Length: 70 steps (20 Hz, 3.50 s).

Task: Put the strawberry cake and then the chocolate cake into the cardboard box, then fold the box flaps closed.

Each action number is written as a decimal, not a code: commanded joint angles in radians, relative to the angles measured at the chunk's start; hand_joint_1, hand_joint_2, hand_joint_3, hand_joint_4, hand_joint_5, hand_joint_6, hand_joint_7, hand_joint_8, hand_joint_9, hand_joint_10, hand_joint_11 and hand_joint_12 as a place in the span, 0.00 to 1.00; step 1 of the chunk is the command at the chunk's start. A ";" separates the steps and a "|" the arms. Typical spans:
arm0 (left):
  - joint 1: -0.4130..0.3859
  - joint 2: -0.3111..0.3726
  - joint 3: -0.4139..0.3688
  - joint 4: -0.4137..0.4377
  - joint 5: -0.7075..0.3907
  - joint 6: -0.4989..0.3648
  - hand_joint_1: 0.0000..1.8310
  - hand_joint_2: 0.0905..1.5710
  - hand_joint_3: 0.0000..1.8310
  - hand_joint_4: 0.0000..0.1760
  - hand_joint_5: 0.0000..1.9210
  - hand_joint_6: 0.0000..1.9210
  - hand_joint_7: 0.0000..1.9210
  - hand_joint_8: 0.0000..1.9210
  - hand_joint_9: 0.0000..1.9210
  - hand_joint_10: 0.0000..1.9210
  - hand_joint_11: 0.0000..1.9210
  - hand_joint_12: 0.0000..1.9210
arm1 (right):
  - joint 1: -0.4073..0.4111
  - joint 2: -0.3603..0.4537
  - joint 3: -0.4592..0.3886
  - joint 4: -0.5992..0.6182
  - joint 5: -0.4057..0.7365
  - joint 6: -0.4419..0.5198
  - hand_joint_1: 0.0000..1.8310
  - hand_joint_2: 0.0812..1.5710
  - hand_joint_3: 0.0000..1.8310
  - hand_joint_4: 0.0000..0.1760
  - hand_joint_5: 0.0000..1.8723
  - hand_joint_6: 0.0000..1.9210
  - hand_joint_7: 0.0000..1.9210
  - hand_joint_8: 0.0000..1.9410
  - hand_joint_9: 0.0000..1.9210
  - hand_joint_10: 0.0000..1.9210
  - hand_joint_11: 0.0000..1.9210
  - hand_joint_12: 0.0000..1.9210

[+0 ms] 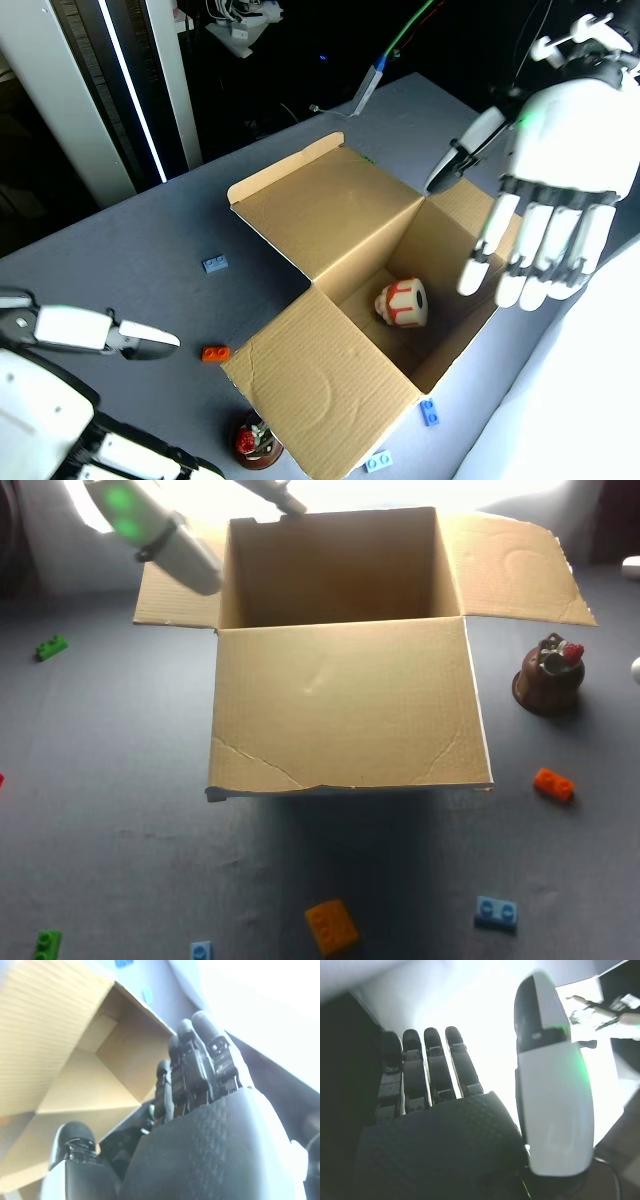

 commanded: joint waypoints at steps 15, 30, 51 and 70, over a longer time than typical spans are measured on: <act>-0.021 0.186 -0.015 -0.040 -0.092 -0.096 0.02 0.69 0.00 0.43 0.12 0.00 0.16 0.00 0.21 0.00 0.00 0.59 | -0.032 -0.257 0.243 0.038 0.134 -0.030 0.52 0.64 0.00 0.00 0.06 0.00 0.08 0.00 0.05 0.00 0.00 0.02; 0.226 0.453 -0.337 -0.264 0.033 0.171 0.05 0.72 0.01 0.42 0.11 0.00 0.16 0.00 0.22 0.00 0.02 0.59 | -0.064 -0.384 0.343 0.038 0.163 -0.029 0.47 0.64 0.00 0.02 0.03 0.01 0.05 0.01 0.03 0.01 0.00 0.00; 0.454 0.399 -0.337 -0.531 0.001 0.110 0.02 0.70 0.00 0.50 0.12 0.00 0.17 0.00 0.22 0.00 0.00 0.59 | -0.052 -0.386 0.343 0.038 0.182 -0.042 0.57 0.64 0.00 0.00 0.04 0.01 0.06 0.01 0.05 0.01 0.00 0.00; 0.463 0.378 -0.309 -0.538 -0.021 0.073 0.03 0.71 0.00 0.45 0.16 0.00 0.20 0.00 0.25 0.00 0.07 0.51 | -0.059 -0.387 0.343 0.038 0.191 -0.045 0.66 0.61 0.00 0.00 0.36 0.08 0.40 0.09 0.34 0.31 0.10 0.78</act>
